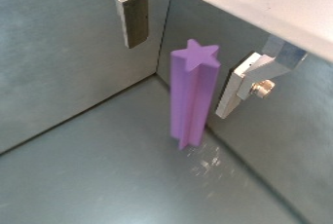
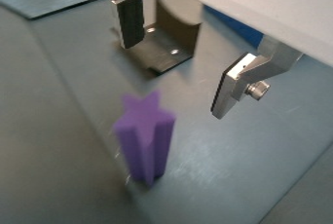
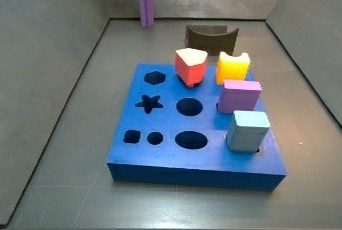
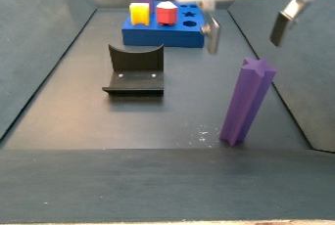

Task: Pick up the star object. Move up. Move to above the board. Insert the star object.
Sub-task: Pick up the star object.

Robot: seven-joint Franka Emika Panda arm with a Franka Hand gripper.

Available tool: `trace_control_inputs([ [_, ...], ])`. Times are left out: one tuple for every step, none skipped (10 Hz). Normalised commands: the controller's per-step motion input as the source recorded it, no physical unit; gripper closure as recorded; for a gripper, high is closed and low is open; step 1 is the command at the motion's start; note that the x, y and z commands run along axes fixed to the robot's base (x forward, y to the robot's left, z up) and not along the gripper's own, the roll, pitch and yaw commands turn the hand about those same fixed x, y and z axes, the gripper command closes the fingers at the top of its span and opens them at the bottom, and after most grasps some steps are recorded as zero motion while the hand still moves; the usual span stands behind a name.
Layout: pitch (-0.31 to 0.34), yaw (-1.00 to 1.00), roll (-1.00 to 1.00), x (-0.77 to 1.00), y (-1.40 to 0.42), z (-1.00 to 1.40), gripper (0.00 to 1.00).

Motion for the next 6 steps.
trace_control_inputs([
  [-0.066, 0.45, -0.01, 0.00, 0.43, -0.09, 0.00],
  [0.000, 0.00, -0.07, 0.01, 0.04, 0.00, 0.00],
  [0.000, 0.00, -0.02, 0.09, 0.08, -0.09, 0.00],
  [0.067, -0.11, 0.00, 0.27, 0.11, -0.29, 0.00],
  [0.060, 0.00, 0.06, 0.27, 0.23, -0.51, 0.00],
  [0.014, 0.00, 0.02, 0.19, 0.17, -0.39, 0.00],
])
